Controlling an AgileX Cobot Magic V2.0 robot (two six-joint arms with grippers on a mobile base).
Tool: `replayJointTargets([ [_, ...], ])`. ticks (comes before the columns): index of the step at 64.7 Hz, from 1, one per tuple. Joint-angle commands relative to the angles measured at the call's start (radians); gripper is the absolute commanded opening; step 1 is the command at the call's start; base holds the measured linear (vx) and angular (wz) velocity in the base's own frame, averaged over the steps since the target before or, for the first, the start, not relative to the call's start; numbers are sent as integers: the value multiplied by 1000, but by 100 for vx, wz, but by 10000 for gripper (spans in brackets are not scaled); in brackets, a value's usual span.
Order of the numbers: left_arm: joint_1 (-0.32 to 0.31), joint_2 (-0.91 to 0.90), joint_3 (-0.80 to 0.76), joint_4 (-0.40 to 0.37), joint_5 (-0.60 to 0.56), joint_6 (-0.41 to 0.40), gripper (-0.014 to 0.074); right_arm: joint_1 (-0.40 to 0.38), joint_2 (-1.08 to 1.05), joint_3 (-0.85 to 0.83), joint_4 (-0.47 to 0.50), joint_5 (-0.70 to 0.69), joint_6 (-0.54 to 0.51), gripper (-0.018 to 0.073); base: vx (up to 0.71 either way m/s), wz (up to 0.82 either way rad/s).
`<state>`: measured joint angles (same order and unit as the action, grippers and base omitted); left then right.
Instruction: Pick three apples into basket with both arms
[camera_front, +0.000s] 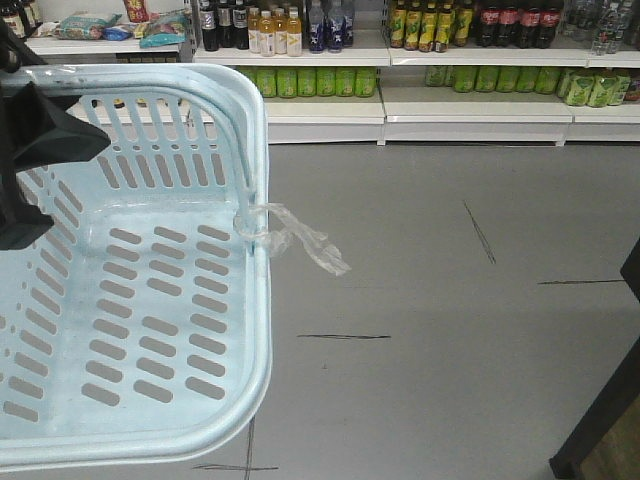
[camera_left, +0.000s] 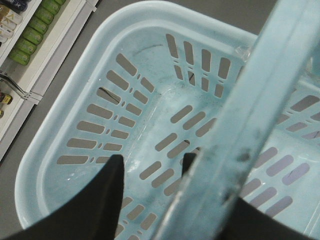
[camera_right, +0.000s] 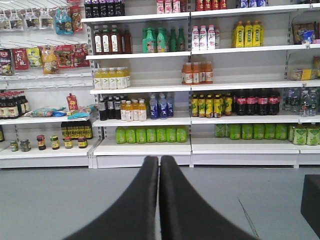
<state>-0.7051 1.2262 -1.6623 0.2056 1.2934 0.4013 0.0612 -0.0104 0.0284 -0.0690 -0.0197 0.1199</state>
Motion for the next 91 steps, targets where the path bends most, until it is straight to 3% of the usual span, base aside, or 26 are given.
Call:
replayJointTargets([
  [1, -5, -25, -33, 12, -43, -14, -6, 0, -11, 14, -9, -72, -2, -9, 8, 1],
  [50, -5, -25, -33, 12, -43, -14, -6, 0, -11, 14, -9, -72, -2, -9, 6, 0],
  [91, -5, -19, -33, 14, -44, -14, -6, 0, -11, 14, -9, -71, -2, -9, 6, -24],
])
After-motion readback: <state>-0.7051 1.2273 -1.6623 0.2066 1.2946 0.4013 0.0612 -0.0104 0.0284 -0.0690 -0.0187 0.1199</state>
